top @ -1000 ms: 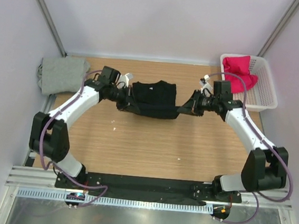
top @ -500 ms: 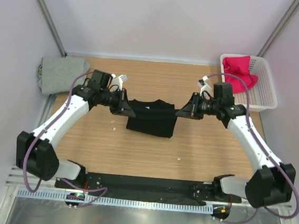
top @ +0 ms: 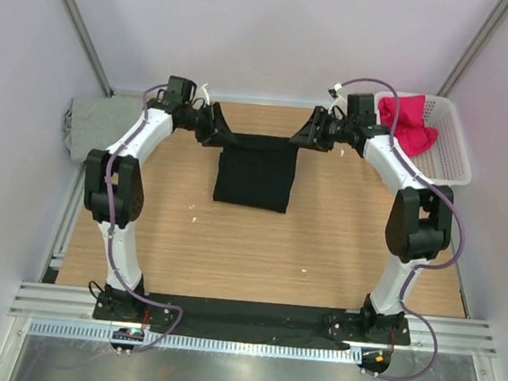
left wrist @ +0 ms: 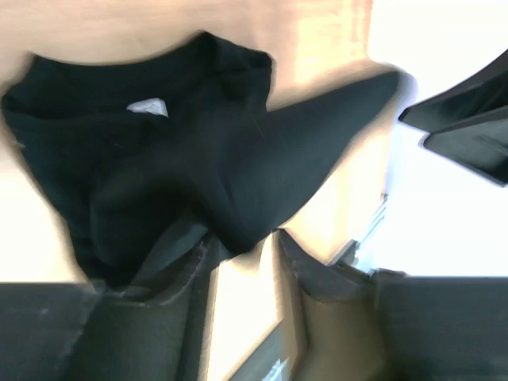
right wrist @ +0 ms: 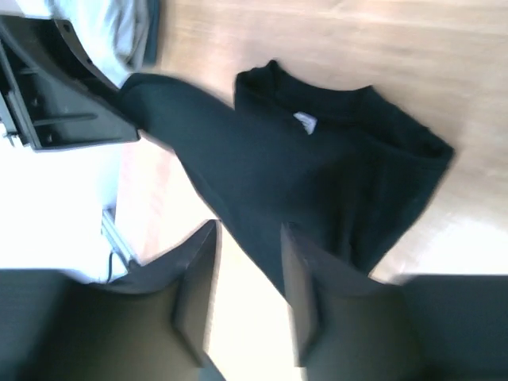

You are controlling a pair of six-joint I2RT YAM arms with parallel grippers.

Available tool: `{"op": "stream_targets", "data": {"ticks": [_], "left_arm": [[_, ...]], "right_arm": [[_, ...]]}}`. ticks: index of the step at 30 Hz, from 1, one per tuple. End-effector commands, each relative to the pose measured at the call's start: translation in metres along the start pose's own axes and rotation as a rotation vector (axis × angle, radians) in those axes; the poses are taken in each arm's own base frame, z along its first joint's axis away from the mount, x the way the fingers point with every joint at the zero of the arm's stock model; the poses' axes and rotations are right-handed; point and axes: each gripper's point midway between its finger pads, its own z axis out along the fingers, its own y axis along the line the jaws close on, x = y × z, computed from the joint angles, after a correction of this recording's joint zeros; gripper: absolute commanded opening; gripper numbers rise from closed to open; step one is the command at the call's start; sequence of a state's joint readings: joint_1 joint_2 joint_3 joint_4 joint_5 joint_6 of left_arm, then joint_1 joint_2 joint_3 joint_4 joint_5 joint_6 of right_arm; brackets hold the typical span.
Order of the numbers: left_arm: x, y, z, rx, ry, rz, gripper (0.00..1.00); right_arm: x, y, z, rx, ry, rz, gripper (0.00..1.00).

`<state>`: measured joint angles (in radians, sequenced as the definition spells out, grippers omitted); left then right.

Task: Fold and stack the t-shirts
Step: Fold the tshirt, then neatly place the folded tshirt to the corner

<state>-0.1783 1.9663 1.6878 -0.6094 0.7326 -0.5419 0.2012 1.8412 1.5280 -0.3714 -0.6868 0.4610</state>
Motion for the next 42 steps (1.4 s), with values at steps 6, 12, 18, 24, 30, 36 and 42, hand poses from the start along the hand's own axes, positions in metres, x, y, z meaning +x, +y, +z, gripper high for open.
{"op": "stream_targets", "data": {"ticks": [6, 12, 18, 24, 30, 36, 42], "left_arm": [[-0.025, 0.004, -0.003, 0.01, -0.056, 0.071, 0.6], [-0.009, 0.03, -0.022, -0.066, -0.04, 0.054, 0.68], [0.005, 0.075, -0.021, -0.08, 0.013, -0.072, 0.7], [0.001, 0.108, -0.006, -0.094, 0.038, -0.119, 0.7], [0.006, 0.137, 0.022, -0.094, 0.086, -0.178, 0.71], [0.009, 0.143, 0.036, -0.066, 0.111, -0.206, 0.7], [0.019, 0.137, 0.047, -0.038, 0.144, -0.212, 0.7]], "right_arm": [[-0.051, -0.018, -0.006, 0.043, -0.125, -0.05, 0.56], [-0.016, -0.018, 0.002, 0.0, -0.052, -0.012, 0.54], [0.026, -0.016, 0.043, -0.042, 0.053, 0.024, 0.53], [0.035, -0.032, 0.069, -0.033, 0.095, 0.036, 0.53], [0.052, -0.06, 0.09, 0.001, 0.156, 0.09, 0.53], [0.072, -0.084, 0.098, 0.05, 0.202, 0.137, 0.53], [0.082, -0.091, 0.099, 0.069, 0.216, 0.154, 0.53]]}}
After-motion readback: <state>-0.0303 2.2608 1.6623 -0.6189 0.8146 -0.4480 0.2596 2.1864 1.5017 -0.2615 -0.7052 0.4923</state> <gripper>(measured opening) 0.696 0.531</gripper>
